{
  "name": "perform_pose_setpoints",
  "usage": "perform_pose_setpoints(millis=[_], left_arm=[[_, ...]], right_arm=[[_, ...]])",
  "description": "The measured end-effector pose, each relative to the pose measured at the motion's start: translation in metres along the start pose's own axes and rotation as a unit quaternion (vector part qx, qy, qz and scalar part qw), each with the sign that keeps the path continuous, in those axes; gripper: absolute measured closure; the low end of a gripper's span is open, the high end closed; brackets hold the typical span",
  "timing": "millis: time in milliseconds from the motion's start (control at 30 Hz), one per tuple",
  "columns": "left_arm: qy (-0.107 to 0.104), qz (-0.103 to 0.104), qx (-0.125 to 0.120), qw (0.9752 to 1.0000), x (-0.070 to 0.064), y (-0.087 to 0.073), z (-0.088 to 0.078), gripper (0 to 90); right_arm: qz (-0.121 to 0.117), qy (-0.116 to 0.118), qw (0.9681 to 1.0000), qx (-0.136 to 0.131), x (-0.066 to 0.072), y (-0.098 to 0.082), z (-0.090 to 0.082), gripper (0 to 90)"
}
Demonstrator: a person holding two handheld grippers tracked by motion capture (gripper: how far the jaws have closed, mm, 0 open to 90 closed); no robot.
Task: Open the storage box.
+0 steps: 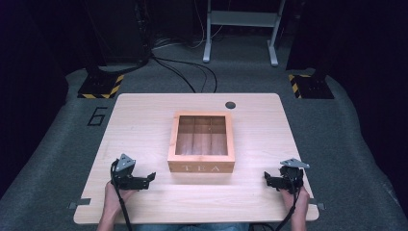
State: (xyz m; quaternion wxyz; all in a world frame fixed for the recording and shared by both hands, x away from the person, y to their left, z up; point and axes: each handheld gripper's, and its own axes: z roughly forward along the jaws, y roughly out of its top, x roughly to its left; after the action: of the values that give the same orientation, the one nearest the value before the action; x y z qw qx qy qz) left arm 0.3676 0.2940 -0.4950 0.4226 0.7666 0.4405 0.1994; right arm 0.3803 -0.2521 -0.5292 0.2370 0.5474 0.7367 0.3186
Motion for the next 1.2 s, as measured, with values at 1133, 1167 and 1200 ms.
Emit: perform_pose_setpoints(millis=[1133, 1167, 1200], left_arm=[[-0.086, 0.043, -0.037, 0.9947, -0.038, 0.029, 0.044, 38.0], [-0.084, 0.048, -0.038, 0.9945, -0.037, 0.029, 0.044, 38.3], [-0.086, 0.049, -0.036, 0.9944, -0.037, 0.029, 0.043, 39.0]], right_arm=[[0.002, -0.002, 1.0, -0.001, 0.0, 0.0, 0.0, 7.3], [0.003, -0.002, 1.0, -0.001, 0.0, 0.0, 0.0, 7.3], [0.002, -0.002, 1.0, -0.001, 0.0, 0.0, 0.0, 7.3]])
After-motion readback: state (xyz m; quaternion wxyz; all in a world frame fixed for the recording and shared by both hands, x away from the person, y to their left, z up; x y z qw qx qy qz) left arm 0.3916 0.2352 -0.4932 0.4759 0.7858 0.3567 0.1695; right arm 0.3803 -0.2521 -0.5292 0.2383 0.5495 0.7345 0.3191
